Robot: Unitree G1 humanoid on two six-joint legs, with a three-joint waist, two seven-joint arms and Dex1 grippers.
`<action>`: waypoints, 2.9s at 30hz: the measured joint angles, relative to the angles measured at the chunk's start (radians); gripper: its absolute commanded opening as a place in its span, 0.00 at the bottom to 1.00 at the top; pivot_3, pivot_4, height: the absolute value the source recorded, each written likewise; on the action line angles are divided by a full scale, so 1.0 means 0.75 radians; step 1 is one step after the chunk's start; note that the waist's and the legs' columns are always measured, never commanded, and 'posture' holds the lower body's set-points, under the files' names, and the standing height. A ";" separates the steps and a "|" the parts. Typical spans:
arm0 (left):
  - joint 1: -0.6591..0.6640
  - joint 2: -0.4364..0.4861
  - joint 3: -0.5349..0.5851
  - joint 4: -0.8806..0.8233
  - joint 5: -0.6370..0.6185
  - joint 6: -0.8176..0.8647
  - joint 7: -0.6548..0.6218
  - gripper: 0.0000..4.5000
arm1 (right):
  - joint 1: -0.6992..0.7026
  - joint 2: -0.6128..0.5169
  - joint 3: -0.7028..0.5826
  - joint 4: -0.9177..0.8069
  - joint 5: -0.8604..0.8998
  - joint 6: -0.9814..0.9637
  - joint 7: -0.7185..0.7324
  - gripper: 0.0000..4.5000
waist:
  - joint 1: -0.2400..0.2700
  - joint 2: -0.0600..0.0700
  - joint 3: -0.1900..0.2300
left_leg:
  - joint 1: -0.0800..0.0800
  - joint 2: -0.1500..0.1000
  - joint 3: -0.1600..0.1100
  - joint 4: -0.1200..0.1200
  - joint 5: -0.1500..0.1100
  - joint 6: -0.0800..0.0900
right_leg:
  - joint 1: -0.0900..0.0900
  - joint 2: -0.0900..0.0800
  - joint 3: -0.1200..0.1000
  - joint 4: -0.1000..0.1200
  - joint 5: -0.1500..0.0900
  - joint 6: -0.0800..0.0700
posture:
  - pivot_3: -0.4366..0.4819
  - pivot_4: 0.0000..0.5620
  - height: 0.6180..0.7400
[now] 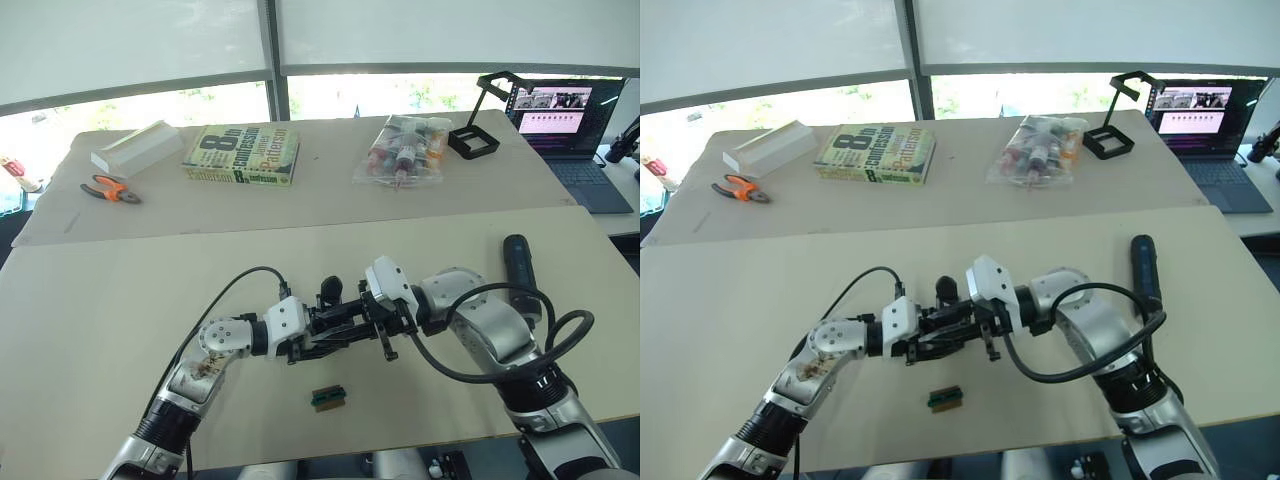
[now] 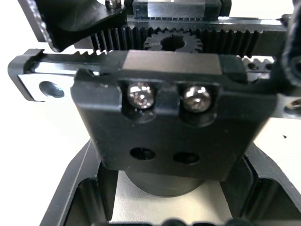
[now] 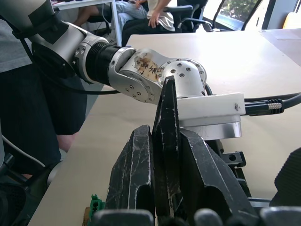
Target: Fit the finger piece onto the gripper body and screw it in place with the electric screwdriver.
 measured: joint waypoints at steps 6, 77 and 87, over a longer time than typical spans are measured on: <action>0.000 0.000 0.000 0.000 0.001 0.000 0.000 0.52 | -0.002 -0.019 -0.028 -0.012 0.004 0.020 -0.004 0.08 | 0.000 0.000 0.000 | 0.000 0.000 0.000 0.000 0.000 0.000 | 0.000 0.000 0.000 0.000 0.000 0.000 | 0.48 0.27 1.00; -0.008 -0.019 -0.006 0.006 0.025 0.003 0.010 0.52 | 0.084 -0.068 -0.030 -0.061 -0.004 0.001 -0.093 0.08 | 0.005 0.000 0.000 | 0.004 0.000 -0.001 -0.001 0.000 0.001 | 0.006 0.000 0.000 -0.001 0.000 0.000 | 0.48 0.27 1.00; -0.010 -0.020 -0.006 0.010 0.026 0.003 0.010 0.52 | 0.053 -0.079 -0.024 -0.015 0.007 0.000 -0.027 0.08 | 0.006 0.000 0.000 | 0.006 0.000 -0.001 -0.001 -0.001 0.001 | 0.008 0.000 0.000 -0.002 0.000 0.001 | 0.48 0.27 1.00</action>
